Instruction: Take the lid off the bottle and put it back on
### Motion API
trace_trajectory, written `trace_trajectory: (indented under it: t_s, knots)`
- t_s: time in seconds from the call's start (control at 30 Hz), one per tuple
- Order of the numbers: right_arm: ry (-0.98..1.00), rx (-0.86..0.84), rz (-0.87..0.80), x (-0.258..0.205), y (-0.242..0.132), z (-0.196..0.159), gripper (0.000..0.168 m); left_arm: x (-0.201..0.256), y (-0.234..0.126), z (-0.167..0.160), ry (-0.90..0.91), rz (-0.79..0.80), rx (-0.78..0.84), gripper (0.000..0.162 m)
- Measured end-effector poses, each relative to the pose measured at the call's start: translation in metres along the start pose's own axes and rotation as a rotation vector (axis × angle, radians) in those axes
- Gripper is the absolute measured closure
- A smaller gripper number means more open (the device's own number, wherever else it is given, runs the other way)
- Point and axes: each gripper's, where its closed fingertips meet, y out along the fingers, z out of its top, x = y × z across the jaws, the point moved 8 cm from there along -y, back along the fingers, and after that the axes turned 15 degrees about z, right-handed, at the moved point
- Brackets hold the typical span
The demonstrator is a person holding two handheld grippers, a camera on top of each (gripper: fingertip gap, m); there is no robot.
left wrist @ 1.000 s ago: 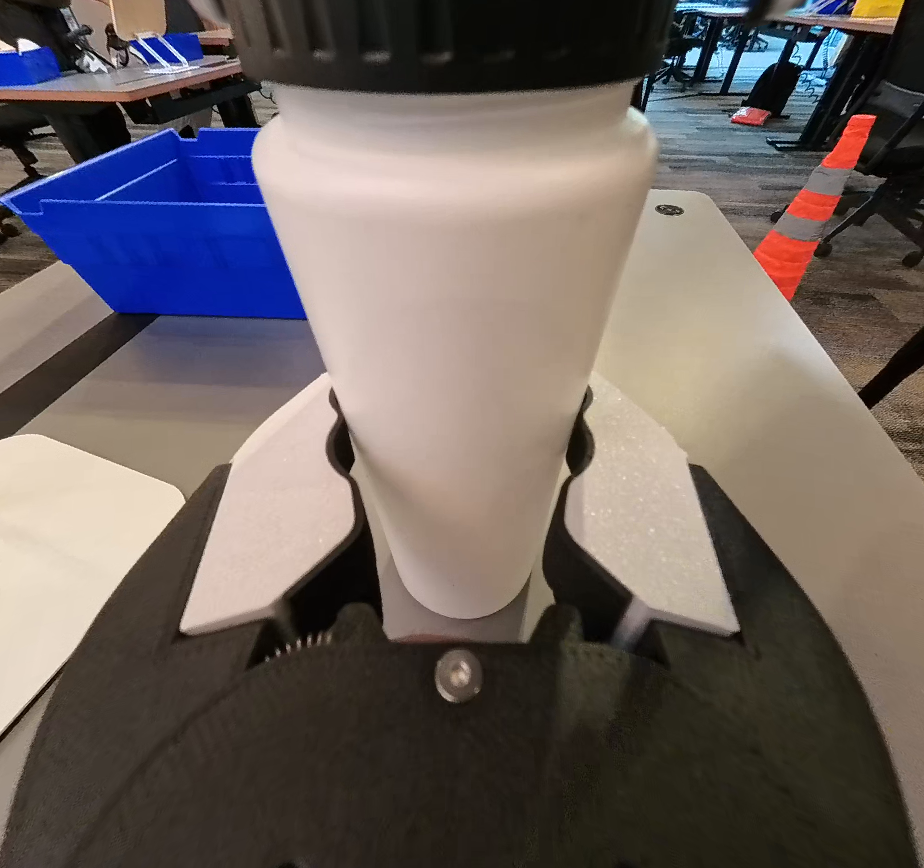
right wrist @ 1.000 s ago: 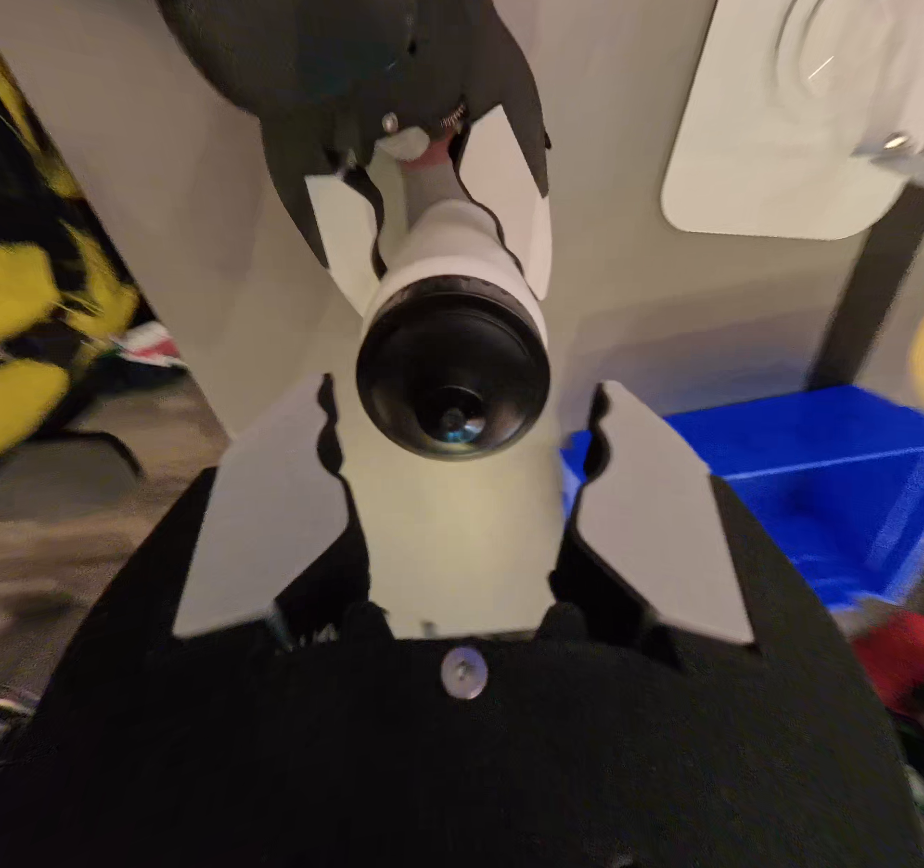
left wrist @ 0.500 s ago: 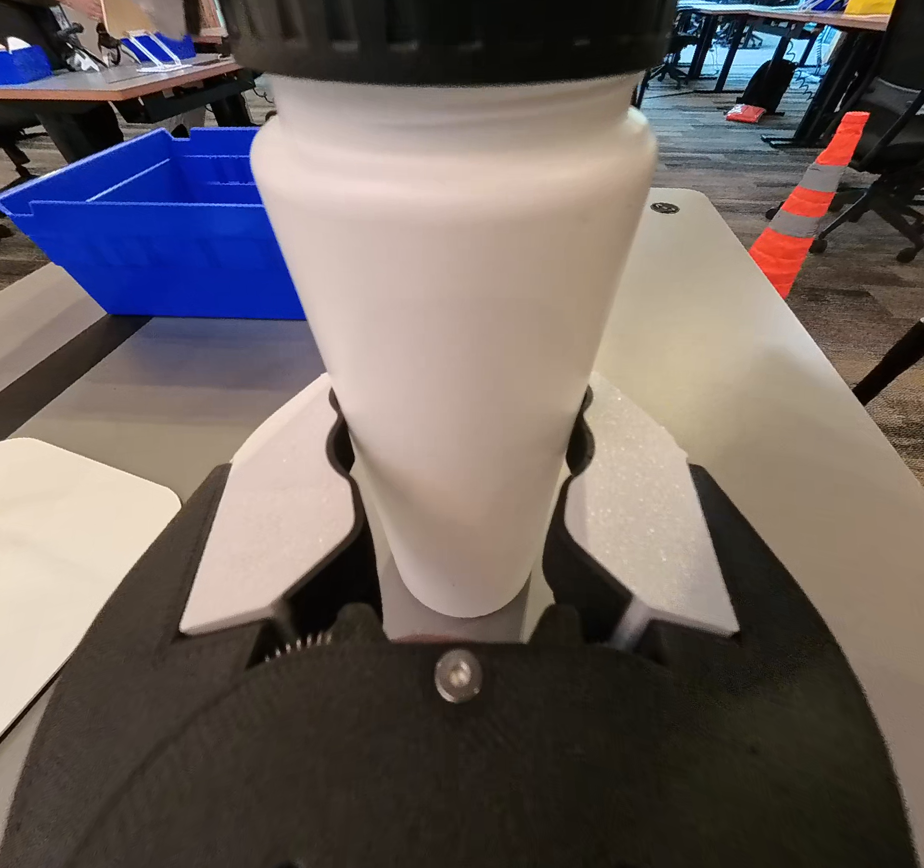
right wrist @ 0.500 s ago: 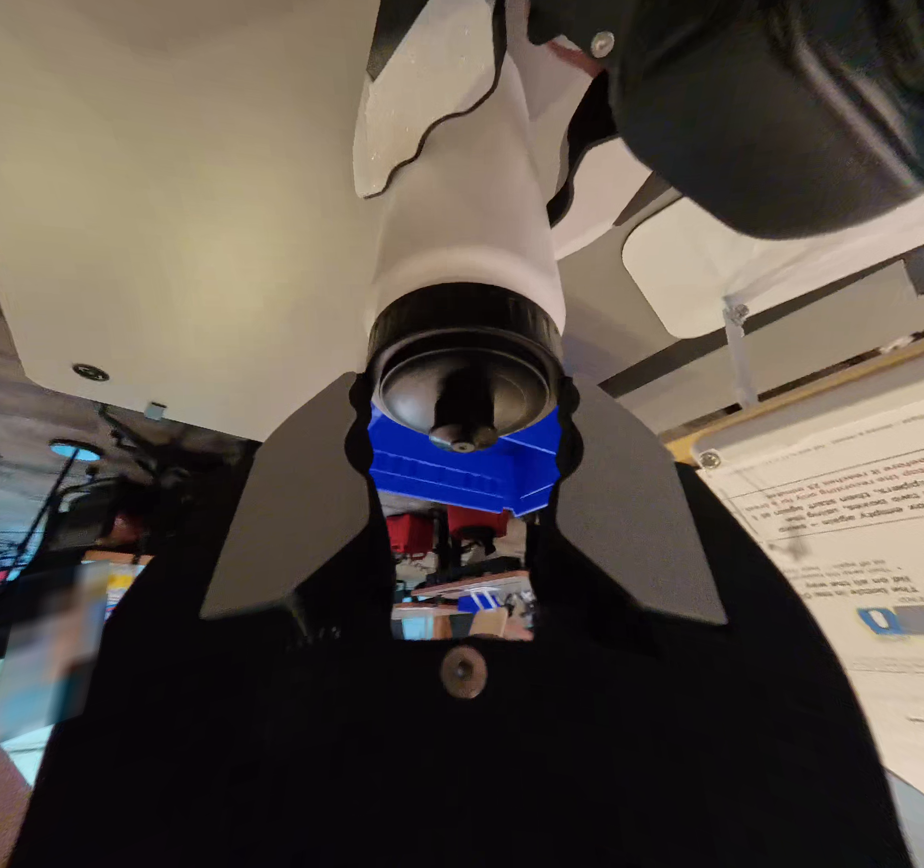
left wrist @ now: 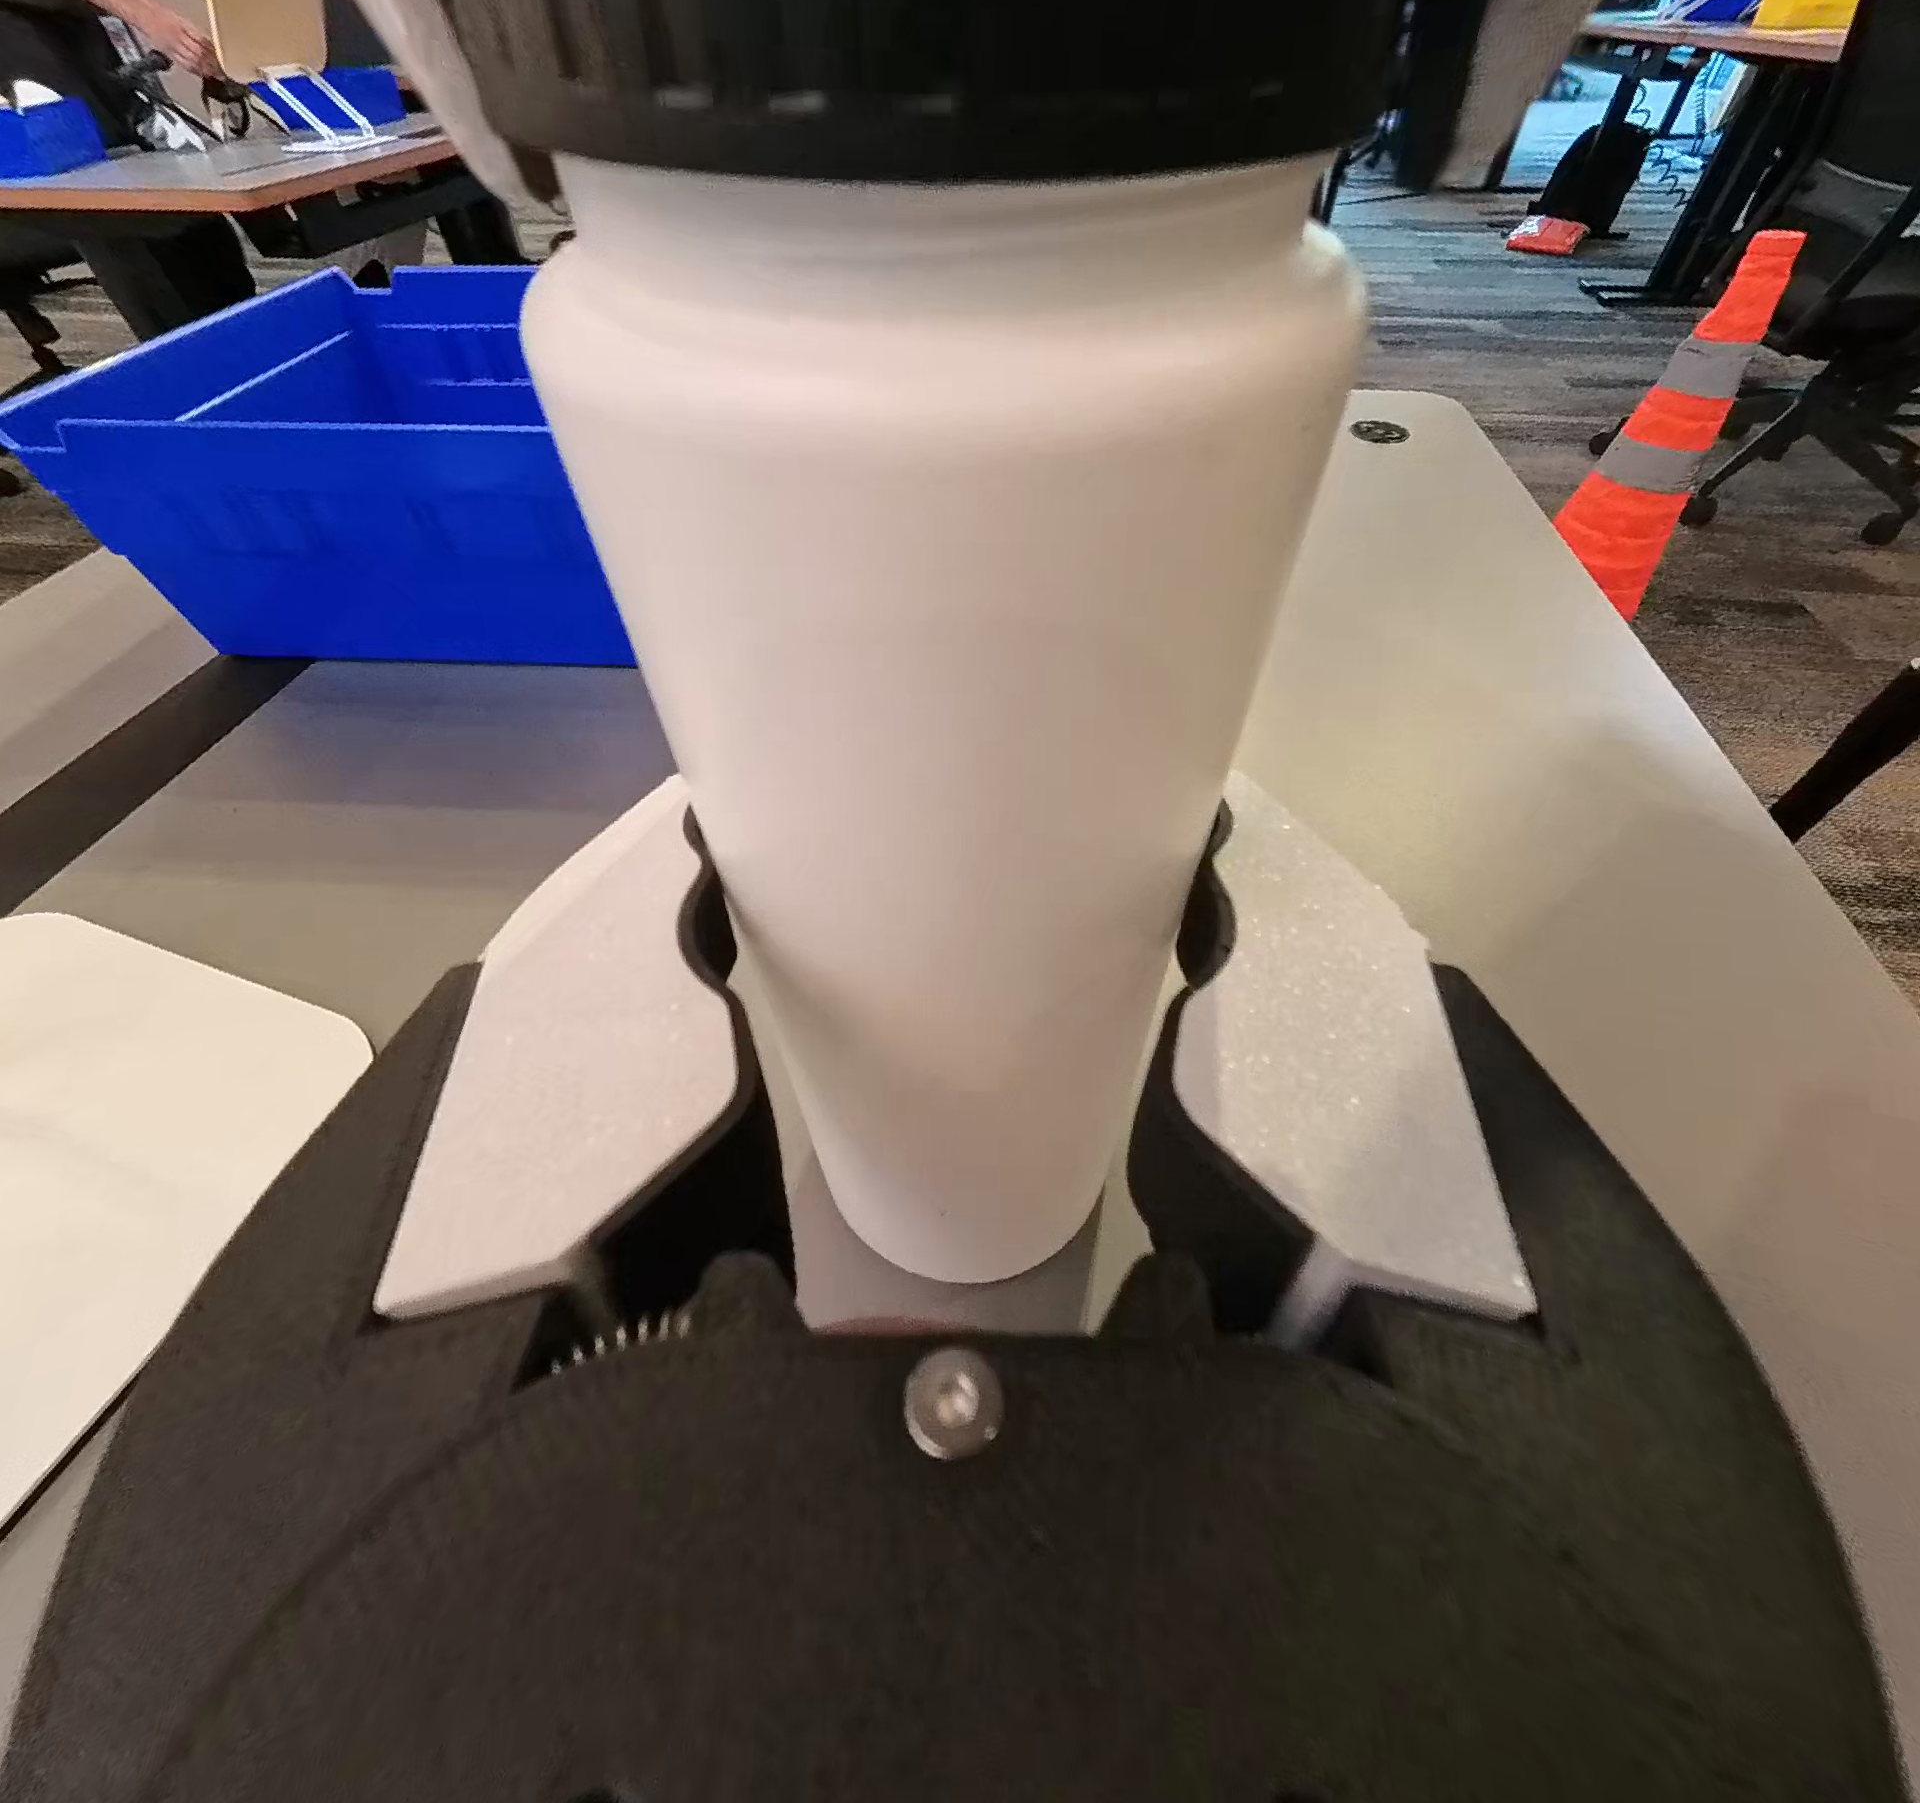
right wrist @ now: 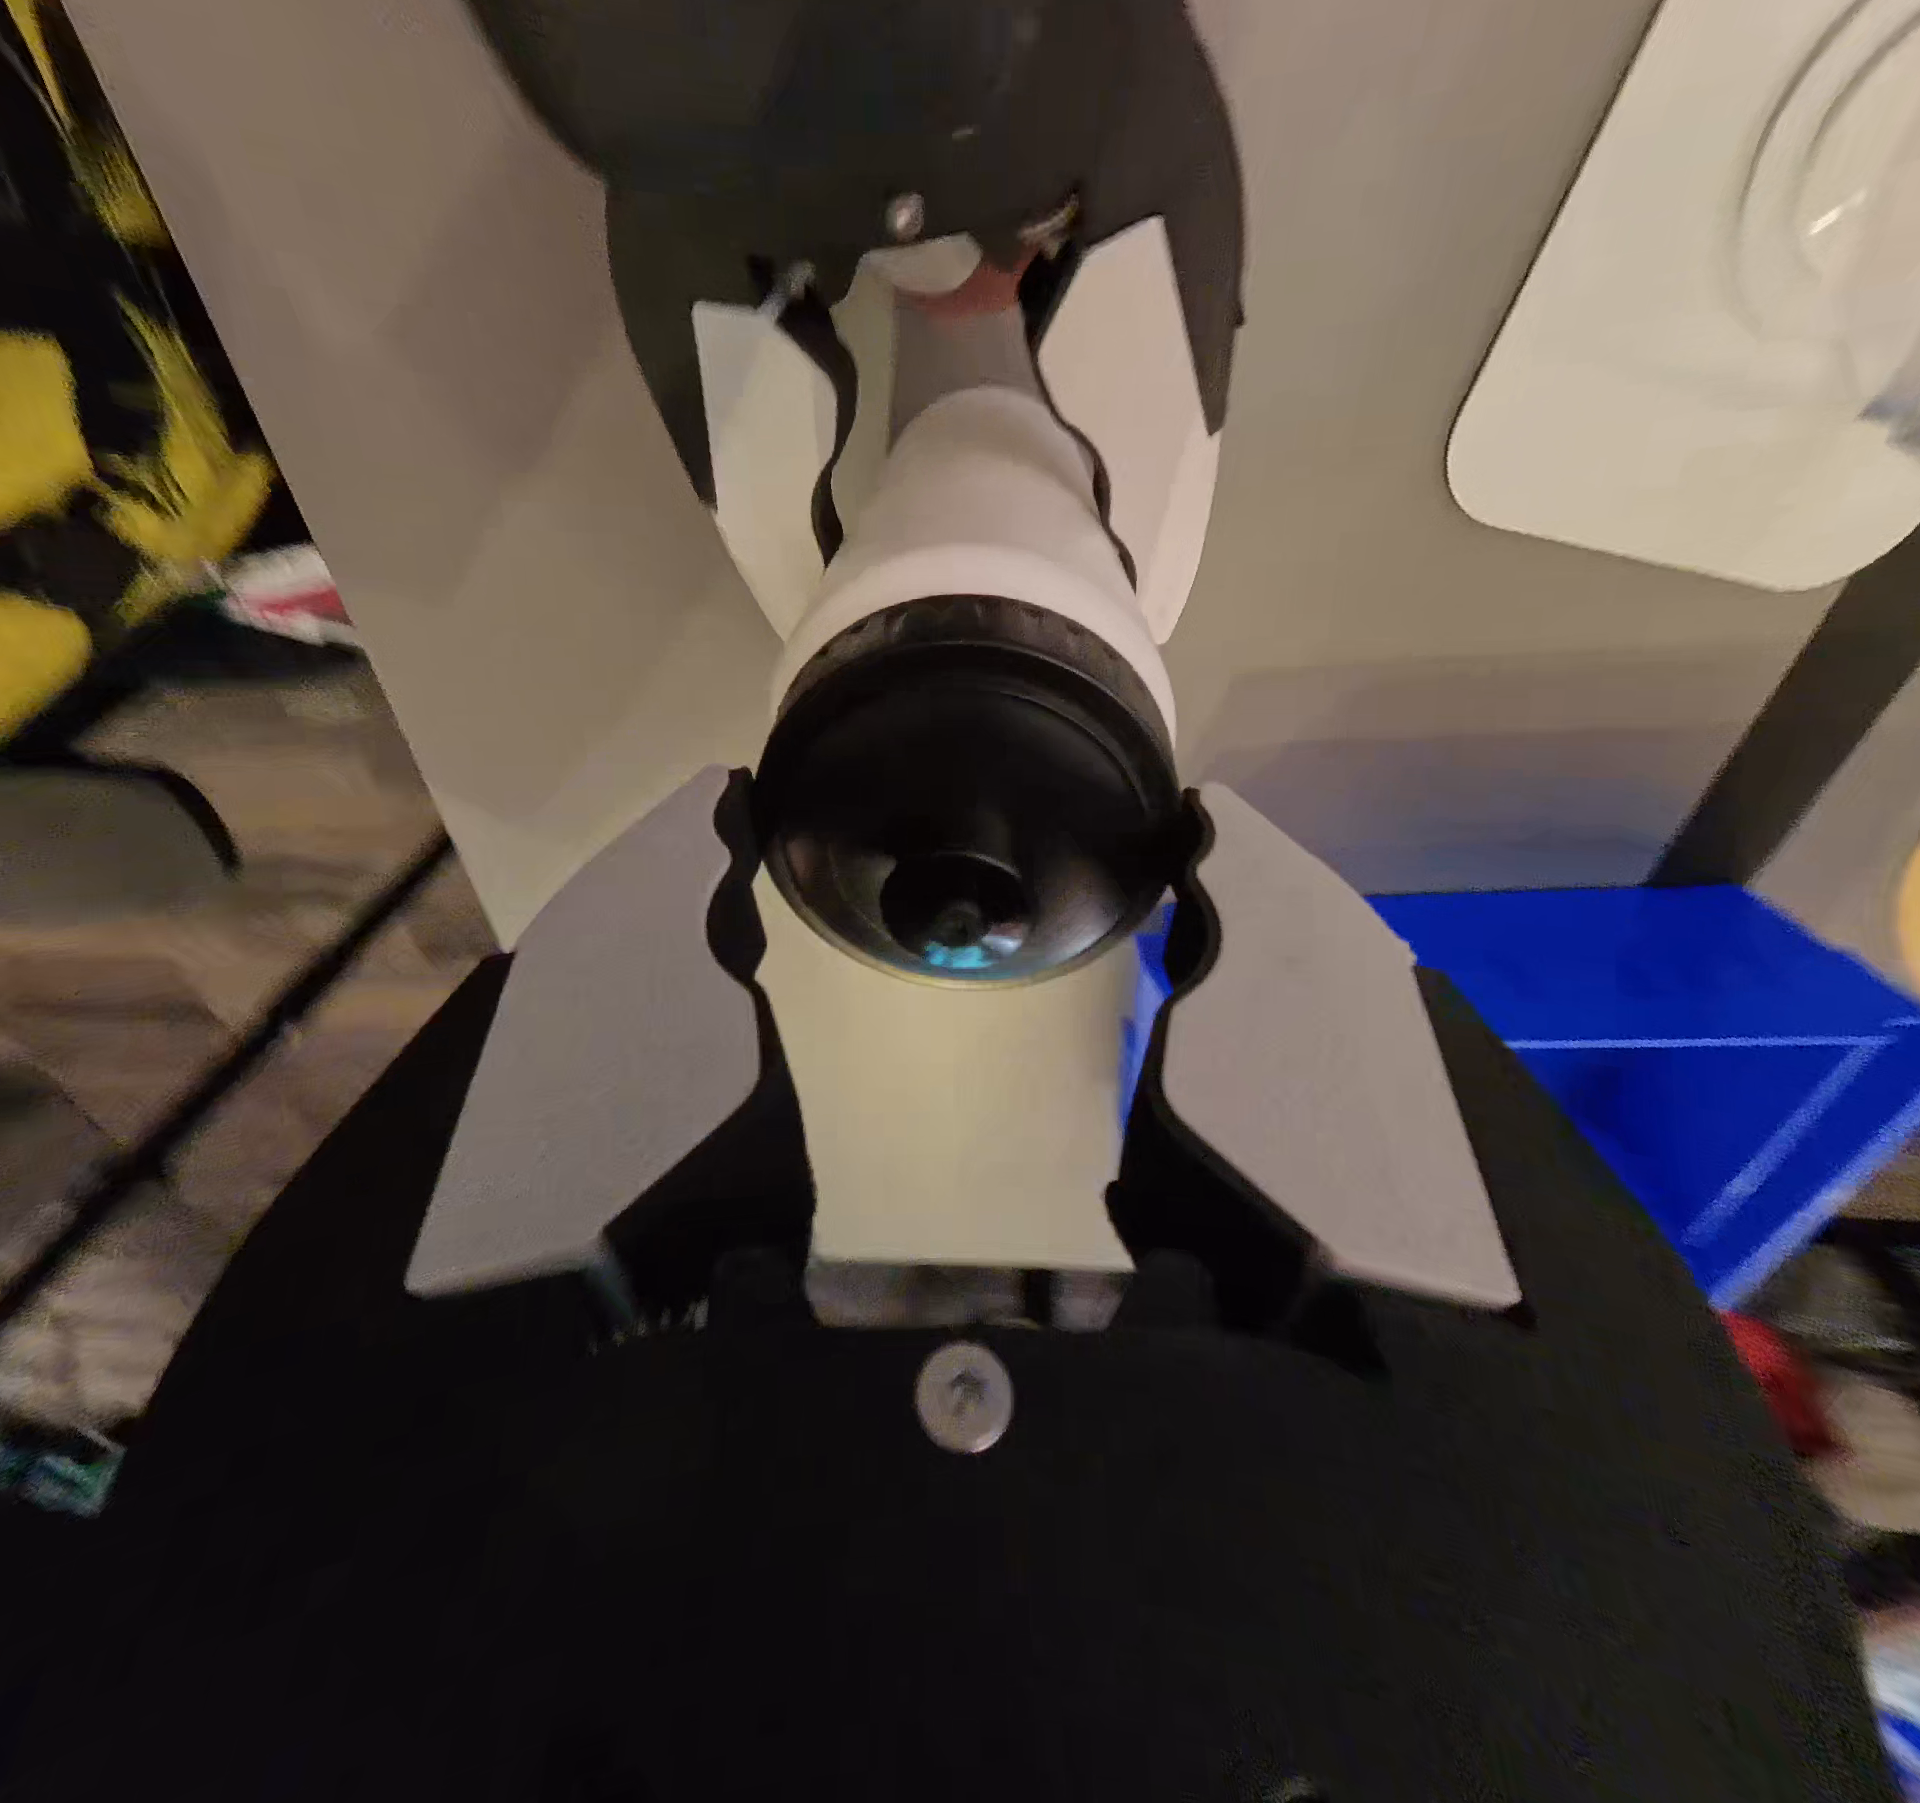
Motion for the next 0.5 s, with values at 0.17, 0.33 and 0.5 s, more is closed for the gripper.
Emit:
trace_trajectory:
  t_s: [0.17, 0.33, 0.5]
  knots:
    - [-0.345, -0.377, -0.116, -0.007, 0.003, 0.009, 0.092, 0.001, 0.001, 0.0, 0.003, -0.001, 0.0, 0.077]
    - [-0.377, -0.436, -0.192, -0.007, 0.002, 0.016, 0.089, -0.002, 0.0, -0.001, -0.009, -0.007, 0.004, 0.077]
    - [0.078, -0.058, -0.059, 0.0, -0.005, 0.002, 0.069, 0.0, 0.0, 0.0, -0.003, -0.003, 0.002, 0.077]
